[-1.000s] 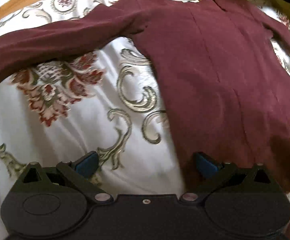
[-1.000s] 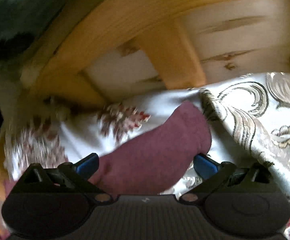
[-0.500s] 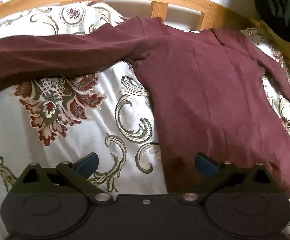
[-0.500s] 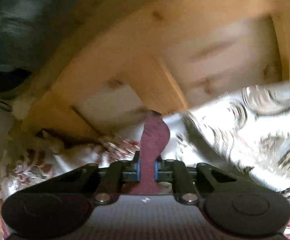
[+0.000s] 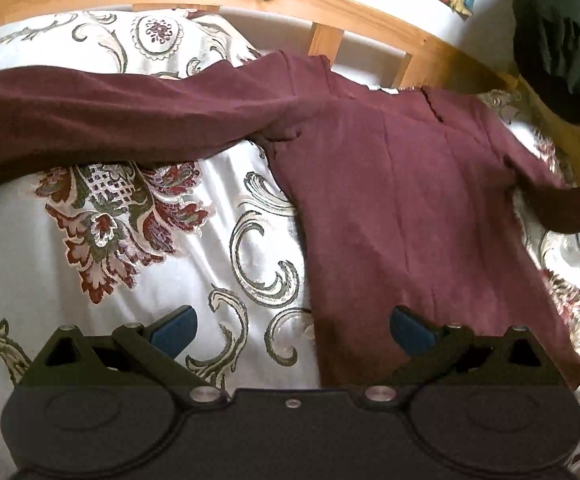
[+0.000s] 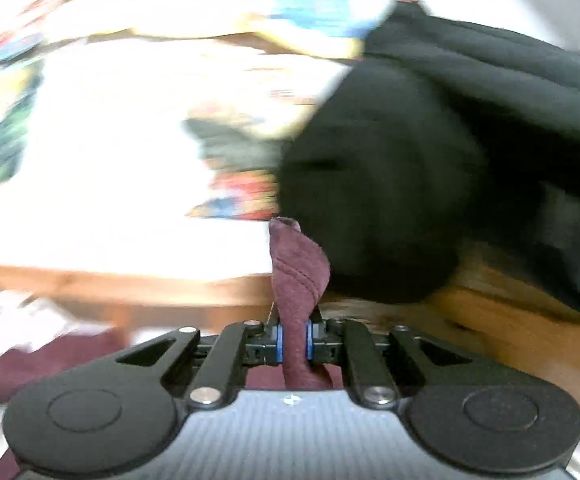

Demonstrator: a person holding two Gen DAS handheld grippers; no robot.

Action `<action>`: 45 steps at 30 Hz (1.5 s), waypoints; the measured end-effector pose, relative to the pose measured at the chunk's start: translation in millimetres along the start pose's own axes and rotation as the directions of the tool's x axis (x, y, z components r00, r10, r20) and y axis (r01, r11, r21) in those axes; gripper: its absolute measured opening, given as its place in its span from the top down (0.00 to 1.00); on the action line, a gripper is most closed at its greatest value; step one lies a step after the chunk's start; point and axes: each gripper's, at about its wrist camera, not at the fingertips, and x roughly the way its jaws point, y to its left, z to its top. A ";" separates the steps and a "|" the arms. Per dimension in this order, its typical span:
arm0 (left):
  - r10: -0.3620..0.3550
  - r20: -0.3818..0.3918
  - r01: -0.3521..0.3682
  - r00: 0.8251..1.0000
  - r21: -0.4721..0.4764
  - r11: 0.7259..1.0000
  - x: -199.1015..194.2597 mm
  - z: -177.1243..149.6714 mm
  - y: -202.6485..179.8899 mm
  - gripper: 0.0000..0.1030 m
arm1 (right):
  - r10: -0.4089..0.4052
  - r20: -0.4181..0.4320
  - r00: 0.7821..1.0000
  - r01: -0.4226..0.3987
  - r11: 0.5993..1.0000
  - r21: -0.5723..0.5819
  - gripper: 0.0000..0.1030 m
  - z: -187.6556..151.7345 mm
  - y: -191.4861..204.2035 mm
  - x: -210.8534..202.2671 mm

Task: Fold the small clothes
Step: 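Grasp the sleeve with the right tool, fold it across the body, release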

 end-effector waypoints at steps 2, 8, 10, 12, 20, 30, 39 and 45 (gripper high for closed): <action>-0.007 0.004 0.007 1.000 -0.020 1.000 -1.2 1.2 3.3 0.01 | 0.108 -0.034 0.994 -0.110 0.992 -0.065 0.89 -0.9 36.5 -10.7; -0.007 0.037 0.009 0.999 -0.054 0.999 -6.2 4.3 10.3 0.01 | 0.323 -0.187 0.928 -0.356 0.916 -0.185 0.89 -36.5 100.7 -11.1; -0.007 0.051 0.010 0.999 -0.064 0.998 -7.8 5.7 12.8 0.01 | 0.359 -0.237 0.903 -0.405 0.894 -0.192 0.89 -49.8 116.1 -20.3; -0.006 0.069 0.011 0.998 -0.073 0.997 -9.2 7.3 15.4 0.01 | 0.380 -0.282 0.881 -0.442 0.874 -0.204 0.89 -60.8 130.2 -22.6; -0.075 0.166 0.089 0.983 -0.081 0.993 -8.5 9.6 21.3 0.01 | 0.461 -0.404 0.790 -0.536 0.840 -0.088 0.12 -89.8 120.4 -23.8; -0.191 0.200 0.169 0.961 0.121 0.978 31.9 8.2 -30.9 0.01 | 0.186 -0.400 0.897 -0.224 0.973 -0.048 0.04 -79.3 17.5 5.9; -0.105 0.096 0.083 0.990 0.215 0.973 71.2 -18.1 -37.0 0.01 | 0.005 -0.414 0.910 0.031 0.996 0.080 0.29 -67.6 -58.9 108.3; -0.129 0.079 0.109 0.989 0.215 0.971 73.0 -15.1 -29.3 0.01 | 0.062 -0.424 0.904 0.023 0.981 0.192 0.89 -73.5 -76.0 140.6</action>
